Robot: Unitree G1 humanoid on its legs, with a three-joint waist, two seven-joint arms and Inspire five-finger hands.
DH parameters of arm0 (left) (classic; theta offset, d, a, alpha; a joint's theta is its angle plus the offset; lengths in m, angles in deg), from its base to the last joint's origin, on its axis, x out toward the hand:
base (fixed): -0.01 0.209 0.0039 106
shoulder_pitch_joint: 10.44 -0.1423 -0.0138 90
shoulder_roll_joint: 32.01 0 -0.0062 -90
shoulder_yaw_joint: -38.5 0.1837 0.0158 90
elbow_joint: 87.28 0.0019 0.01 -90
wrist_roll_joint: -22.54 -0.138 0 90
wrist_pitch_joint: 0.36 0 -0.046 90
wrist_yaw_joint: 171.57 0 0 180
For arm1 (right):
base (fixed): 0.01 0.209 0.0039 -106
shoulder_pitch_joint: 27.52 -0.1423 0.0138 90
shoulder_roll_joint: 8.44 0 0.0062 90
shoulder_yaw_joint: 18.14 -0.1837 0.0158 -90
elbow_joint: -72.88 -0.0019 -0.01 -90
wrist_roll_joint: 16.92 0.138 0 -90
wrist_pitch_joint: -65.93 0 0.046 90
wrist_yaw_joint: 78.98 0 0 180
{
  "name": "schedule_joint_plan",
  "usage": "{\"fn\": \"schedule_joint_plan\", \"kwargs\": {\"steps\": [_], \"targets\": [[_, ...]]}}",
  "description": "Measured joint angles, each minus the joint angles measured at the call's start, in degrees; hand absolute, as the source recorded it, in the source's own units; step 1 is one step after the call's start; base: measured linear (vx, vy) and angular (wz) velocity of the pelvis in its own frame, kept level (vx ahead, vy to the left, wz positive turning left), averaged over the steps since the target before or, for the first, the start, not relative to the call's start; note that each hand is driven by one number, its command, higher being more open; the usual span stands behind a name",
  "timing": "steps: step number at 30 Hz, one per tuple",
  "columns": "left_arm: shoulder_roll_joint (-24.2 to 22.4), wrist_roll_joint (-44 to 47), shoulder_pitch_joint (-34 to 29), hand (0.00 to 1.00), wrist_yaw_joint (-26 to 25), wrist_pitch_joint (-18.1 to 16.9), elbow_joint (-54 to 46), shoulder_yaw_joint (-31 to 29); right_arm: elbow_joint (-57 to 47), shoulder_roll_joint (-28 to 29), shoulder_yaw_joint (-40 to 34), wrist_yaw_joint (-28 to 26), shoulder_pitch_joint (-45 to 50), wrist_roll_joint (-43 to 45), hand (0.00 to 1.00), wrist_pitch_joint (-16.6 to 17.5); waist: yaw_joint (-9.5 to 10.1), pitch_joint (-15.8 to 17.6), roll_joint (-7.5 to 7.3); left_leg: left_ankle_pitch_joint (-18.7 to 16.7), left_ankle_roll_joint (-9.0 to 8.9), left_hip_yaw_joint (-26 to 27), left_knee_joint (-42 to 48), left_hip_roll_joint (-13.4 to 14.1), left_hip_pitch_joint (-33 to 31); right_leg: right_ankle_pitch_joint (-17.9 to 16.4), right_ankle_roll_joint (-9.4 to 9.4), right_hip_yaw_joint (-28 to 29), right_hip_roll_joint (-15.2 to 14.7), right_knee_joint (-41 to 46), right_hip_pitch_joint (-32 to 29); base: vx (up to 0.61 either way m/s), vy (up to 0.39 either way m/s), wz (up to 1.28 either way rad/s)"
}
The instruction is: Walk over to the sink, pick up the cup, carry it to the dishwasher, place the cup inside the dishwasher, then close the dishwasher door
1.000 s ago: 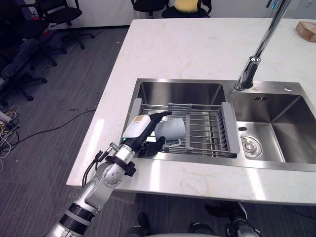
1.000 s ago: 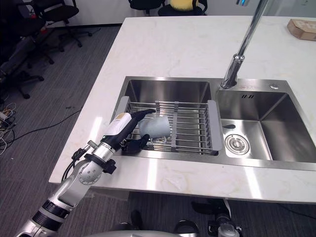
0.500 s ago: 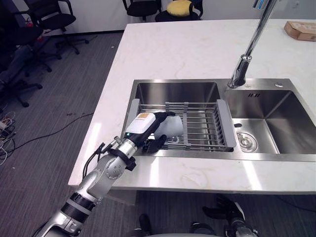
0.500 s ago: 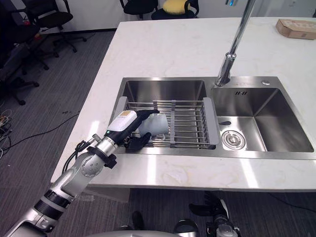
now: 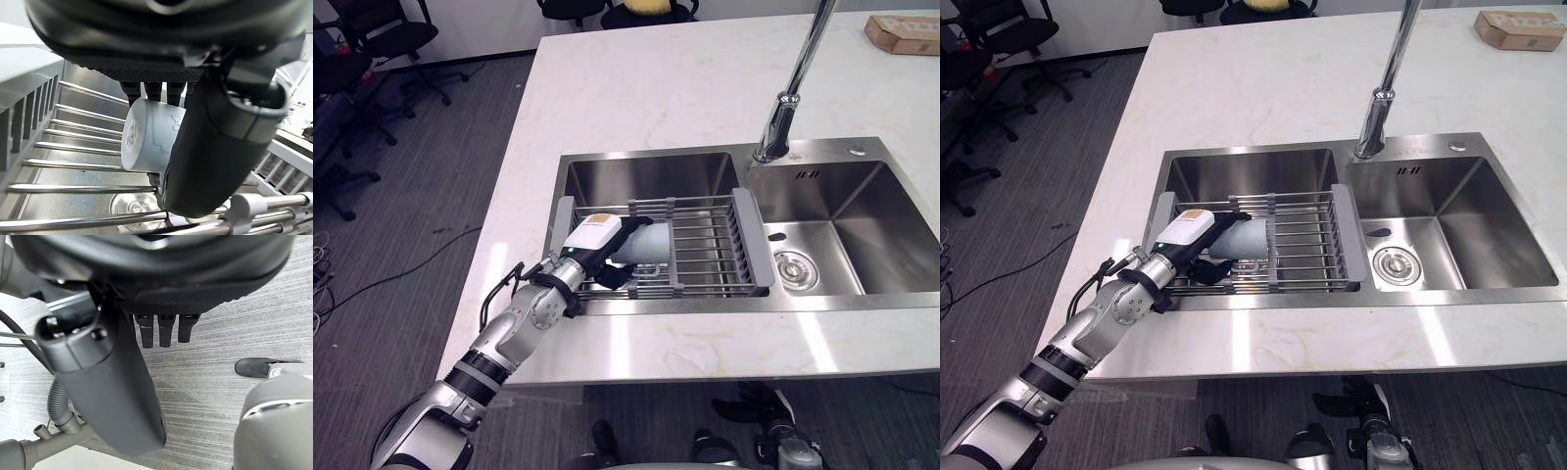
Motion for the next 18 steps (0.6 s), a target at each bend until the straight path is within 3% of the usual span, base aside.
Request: {"fn": "schedule_joint_plan", "kwargs": {"steps": [1, 2, 10, 18], "targets": [[-0.01, -0.02, 0.62, 0.90, 0.22, 0.05, 0.42, 0.08, 0.00, 0.00, 0.03, -0.06, -0.02, 0.00, 0.90, -0.11, -0.06, 0.03, 0.04, -0.02, -0.02, -0.10, -0.02, 0.00, -0.08, 0.00, -0.01, -0.09, -0.01, -0.16, -0.05, 0.00, 0.000, 0.00], [0.00, -0.03, 1.28, 0.30, 0.28, 0.05, 0.97, 0.47, 0.01, 0.00, 0.04, -0.10, -0.02, 0.00, 0.90, -0.13, -0.06, 0.05, 0.07, -0.03, -0.04, -0.14, -0.09, 0.00, -0.13, 0.06, -0.05, -0.12, -0.01, -0.23, -0.05, -0.03, 0.013, 0.03], [0.10, -1.34, 9.80, 0.30, 1.19, 0.46, 4.48, 3.76, 0.68, -0.02, 1.43, -0.29, -0.97, 0.00, 0.90, -0.35, -0.62, 0.98, 0.67, -0.17, -0.13, -0.29, -0.27, -0.02, -0.49, 0.22, 0.05, -0.31, 0.00, -0.68, -0.12, 0.00, 0.000, 0.00], [0.17, 0.11, 11.14, 0.30, 1.24, 0.49, 4.58, 4.24, 0.86, 0.14, 1.73, -0.10, -2.55, 0.02, 0.90, -0.34, -1.90, 0.99, 0.68, -0.17, -0.18, -0.21, 0.01, 0.04, -0.42, 0.38, 0.24, -0.20, 0.14, -1.21, 0.23, 0.03, -0.004, -0.01]]}}
